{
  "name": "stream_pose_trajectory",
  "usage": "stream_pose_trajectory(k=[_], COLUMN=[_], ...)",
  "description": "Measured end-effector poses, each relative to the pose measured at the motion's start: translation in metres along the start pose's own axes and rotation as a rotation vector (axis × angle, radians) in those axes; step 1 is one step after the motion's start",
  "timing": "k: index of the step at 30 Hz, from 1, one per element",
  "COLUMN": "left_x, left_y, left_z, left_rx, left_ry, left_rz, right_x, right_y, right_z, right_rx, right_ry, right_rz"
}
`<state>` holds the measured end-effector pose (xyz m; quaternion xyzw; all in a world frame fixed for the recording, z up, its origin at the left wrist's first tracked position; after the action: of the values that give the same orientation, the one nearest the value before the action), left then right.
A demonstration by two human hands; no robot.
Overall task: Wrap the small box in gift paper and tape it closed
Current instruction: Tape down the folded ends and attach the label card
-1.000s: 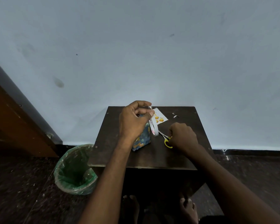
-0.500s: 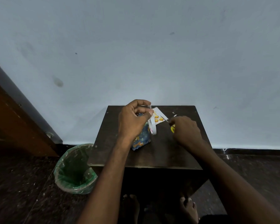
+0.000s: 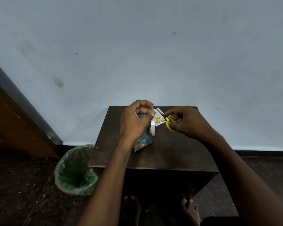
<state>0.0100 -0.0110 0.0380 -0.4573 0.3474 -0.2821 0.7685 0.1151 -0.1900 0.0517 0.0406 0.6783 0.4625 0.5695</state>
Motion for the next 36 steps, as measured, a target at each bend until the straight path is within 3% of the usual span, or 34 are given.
stream_pose_trajectory(k=[13, 36], left_x=[-0.001, 0.000], left_y=[-0.004, -0.002], left_z=[-0.003, -0.003], left_rx=[0.037, 0.050], left_ry=[0.050, 0.069], left_rz=[0.045, 0.070], right_x=[-0.009, -0.006], right_y=[0.006, 0.012], right_z=[-0.003, -0.001], right_rx=[-0.016, -0.059], right_ry=[0.065, -0.017], right_rz=[0.021, -0.091])
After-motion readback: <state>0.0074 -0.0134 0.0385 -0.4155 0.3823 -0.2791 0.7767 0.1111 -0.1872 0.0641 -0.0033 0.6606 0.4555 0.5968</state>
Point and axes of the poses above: each hand's wrist, its own z-axis towards the middle knuckle, its own x-axis out of the palm, y = z × x, the point moved 1 cm from there along z, towards the middle knuckle, and after that the axes turned 4 degrees about x, right-handed, at the moved point
